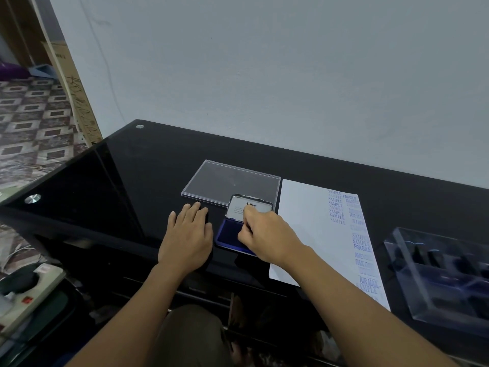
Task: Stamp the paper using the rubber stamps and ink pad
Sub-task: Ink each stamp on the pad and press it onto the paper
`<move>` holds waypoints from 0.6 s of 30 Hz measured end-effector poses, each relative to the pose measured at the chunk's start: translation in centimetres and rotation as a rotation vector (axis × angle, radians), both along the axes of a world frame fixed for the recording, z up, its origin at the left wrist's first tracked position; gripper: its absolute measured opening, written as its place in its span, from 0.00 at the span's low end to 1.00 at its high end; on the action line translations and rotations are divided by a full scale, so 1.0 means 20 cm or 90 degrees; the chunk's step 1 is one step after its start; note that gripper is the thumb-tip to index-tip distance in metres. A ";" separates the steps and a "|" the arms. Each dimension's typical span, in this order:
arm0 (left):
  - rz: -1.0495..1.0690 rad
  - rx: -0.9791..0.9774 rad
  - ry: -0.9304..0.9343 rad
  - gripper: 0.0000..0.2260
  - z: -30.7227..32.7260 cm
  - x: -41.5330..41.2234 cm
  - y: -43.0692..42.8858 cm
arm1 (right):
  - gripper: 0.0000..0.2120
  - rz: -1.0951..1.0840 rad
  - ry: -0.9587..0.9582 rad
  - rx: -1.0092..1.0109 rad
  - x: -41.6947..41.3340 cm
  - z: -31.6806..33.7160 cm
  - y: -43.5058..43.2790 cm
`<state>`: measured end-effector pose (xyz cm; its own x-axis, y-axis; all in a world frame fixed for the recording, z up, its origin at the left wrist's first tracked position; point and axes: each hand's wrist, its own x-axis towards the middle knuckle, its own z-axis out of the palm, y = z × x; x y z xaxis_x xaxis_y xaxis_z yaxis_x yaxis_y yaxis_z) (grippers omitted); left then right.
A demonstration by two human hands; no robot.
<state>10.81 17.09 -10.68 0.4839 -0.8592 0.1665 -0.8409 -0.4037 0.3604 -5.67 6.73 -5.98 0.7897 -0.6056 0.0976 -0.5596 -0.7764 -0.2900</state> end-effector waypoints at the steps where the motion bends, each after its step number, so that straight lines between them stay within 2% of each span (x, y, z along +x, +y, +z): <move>1: 0.000 0.002 -0.001 0.22 0.00 0.00 0.00 | 0.06 0.000 -0.001 0.002 0.00 0.00 0.00; 18: 0.008 0.000 0.027 0.21 0.02 0.01 -0.02 | 0.06 -0.017 -0.005 0.005 0.00 0.02 0.02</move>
